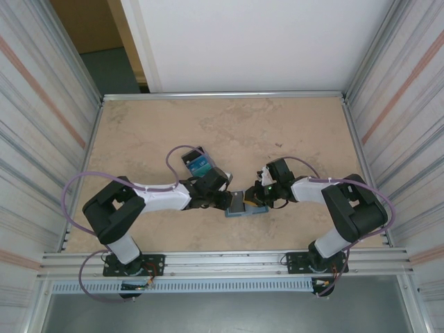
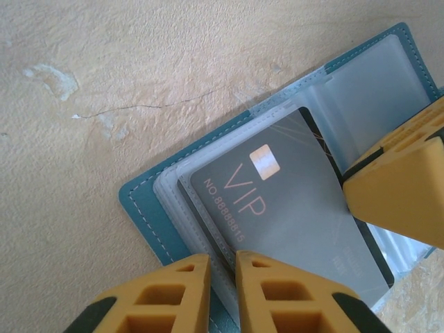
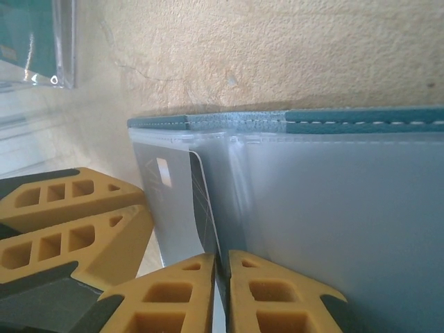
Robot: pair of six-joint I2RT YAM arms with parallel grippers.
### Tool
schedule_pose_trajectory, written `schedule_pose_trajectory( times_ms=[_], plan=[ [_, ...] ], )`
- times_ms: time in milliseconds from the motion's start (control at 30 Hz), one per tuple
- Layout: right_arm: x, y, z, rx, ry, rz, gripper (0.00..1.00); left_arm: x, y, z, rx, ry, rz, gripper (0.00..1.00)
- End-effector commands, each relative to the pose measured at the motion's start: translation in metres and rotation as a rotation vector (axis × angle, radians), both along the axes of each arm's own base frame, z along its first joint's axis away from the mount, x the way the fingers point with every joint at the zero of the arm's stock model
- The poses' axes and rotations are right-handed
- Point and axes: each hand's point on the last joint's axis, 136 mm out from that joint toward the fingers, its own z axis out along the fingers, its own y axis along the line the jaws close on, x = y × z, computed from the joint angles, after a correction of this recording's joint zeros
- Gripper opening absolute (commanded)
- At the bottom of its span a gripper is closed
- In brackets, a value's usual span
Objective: Take the credit cards out of the card holder
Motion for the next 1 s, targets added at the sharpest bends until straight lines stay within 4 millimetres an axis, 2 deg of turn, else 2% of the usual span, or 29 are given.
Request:
schedule_pose_trajectory(
  times_ms=[0,300,600,967],
  plan=[
    [-0.002,0.005,0.002,0.042,0.015,0.011,0.12,-0.008,0.005,-0.015,0.06,0.036,-0.015,0.19],
    [-0.003,0.0,0.001,0.028,0.014,0.001,0.0,-0.007,0.006,-0.013,0.063,0.033,-0.007,0.21],
    [0.001,-0.02,-0.001,-0.024,0.006,-0.038,0.0,-0.004,0.01,-0.013,0.084,0.025,0.007,0.22],
    [0.003,-0.028,0.005,-0.08,-0.023,-0.03,0.0,-0.001,0.01,-0.012,0.093,0.011,-0.003,0.21]
  ],
)
